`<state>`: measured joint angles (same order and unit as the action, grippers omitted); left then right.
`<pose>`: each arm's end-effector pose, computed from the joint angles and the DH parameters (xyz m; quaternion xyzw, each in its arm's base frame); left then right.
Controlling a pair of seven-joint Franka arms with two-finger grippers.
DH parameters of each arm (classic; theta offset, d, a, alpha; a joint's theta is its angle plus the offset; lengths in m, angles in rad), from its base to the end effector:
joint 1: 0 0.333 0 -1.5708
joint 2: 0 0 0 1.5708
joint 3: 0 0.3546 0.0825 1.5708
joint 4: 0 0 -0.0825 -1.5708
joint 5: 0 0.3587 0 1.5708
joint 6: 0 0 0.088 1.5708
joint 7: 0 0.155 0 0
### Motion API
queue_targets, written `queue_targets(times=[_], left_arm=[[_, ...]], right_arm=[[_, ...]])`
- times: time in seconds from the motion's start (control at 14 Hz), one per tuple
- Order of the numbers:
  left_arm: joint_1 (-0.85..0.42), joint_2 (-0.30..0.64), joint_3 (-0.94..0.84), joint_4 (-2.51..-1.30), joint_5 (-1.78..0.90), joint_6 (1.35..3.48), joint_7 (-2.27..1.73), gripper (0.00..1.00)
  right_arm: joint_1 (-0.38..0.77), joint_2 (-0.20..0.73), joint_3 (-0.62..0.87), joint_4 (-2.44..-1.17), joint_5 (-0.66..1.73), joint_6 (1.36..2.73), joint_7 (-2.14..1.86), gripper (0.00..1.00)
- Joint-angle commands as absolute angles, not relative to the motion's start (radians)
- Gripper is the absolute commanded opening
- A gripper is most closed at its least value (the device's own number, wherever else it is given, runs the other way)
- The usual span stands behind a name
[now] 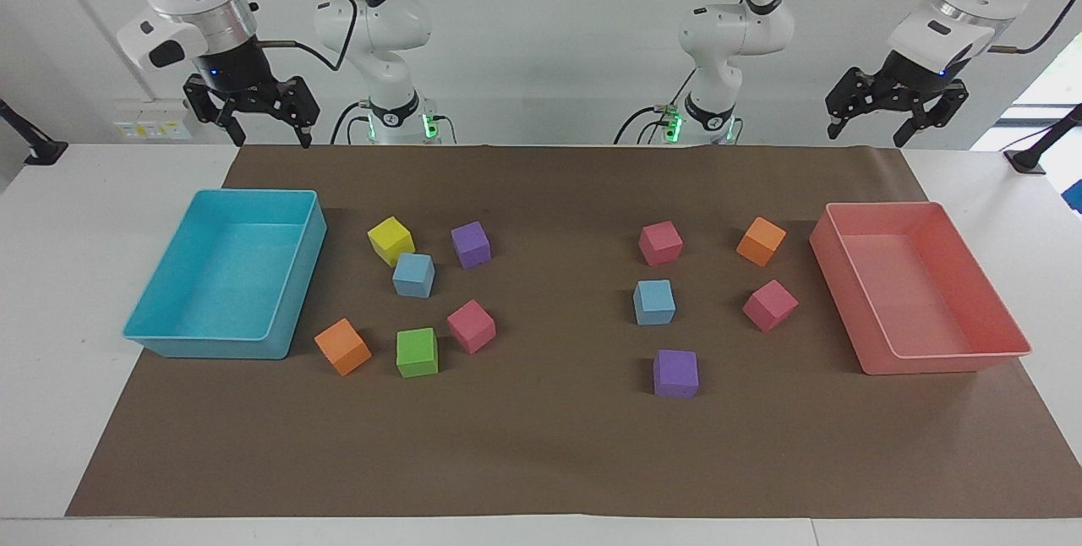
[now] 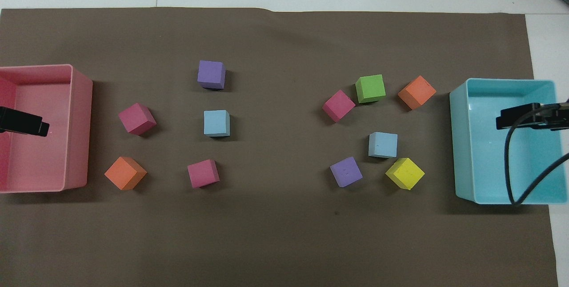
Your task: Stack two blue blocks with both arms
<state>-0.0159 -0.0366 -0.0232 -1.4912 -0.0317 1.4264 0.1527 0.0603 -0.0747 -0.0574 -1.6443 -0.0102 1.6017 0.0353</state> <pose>0.4992 -0.0251 0.6566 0.9950 -0.0978 -0.0132 0.0161 0.5074 -0.0012 0.6235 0.9997 -0.0161 0.0160 0.0026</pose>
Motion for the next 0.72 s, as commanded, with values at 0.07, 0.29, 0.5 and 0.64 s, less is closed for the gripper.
queue_targets(times=[0.07, 0.29, 0.5, 0.64], left_arm=[[-0.006, -0.021, -0.018, -1.463, -0.066, 1.431, 0.144, 1.0], [-0.005, -0.012, -0.015, -1.463, -0.066, 1.431, 0.147, 1.0], [-0.047, -0.017, -0.009, -1.465, -0.064, 1.453, 0.153, 1.0], [-0.086, -0.023, 0.043, -1.465, -0.066, 1.459, 0.155, 1.0]], right_arm=[[0.112, -0.065, -0.057, -1.749, 0.015, 1.741, 0.017, 1.0], [0.152, 0.014, -0.057, -1.772, 0.015, 1.817, 0.043, 1.0], [0.198, 0.092, -0.057, -1.807, 0.015, 1.911, 0.119, 1.0], [0.219, 0.11, -0.057, -1.871, 0.015, 2.024, 0.172, 1.0]])
